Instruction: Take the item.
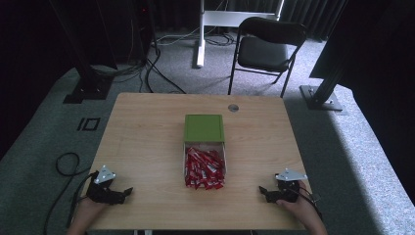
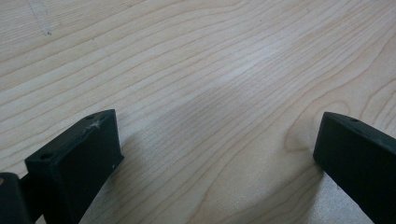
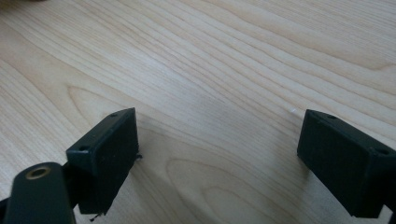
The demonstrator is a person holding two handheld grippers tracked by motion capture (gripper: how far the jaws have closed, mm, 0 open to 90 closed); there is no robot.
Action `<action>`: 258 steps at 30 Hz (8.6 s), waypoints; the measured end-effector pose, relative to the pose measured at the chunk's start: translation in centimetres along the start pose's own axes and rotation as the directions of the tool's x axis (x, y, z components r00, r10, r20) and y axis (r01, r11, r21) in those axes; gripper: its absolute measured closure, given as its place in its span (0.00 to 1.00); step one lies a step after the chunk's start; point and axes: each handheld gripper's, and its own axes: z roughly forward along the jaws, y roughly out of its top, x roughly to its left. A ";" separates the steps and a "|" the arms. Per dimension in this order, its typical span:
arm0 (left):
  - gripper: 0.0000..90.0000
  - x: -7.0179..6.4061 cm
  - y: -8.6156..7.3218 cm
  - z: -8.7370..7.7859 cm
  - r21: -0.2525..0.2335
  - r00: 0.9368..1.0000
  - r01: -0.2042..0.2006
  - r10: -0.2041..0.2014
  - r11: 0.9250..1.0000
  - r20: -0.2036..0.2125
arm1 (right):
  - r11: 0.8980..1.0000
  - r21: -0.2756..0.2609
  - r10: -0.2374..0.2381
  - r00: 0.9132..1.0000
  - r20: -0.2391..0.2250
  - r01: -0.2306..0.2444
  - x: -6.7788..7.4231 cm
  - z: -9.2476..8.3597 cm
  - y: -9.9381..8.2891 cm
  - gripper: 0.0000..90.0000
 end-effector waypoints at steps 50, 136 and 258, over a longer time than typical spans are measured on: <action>0.02 0.0 0.0 0.0 0.000 1.000 -0.001 0.001 1.000 0.001 | 0.978 -0.209 -0.010 0.994 -0.106 -0.012 3.9 -4.1 10.0 0.21; 0.02 0.0 0.0 0.0 0.001 1.000 -0.001 0.001 1.000 0.002 | 0.993 -0.050 -0.115 0.988 -0.105 0.111 16.5 5.0 17.7 0.92; 0.02 0.0 0.0 0.0 0.000 1.000 0.001 -0.001 1.000 0.002 | 0.945 -0.206 0.277 0.956 0.096 -0.254 1.3 2.1 7.8 0.21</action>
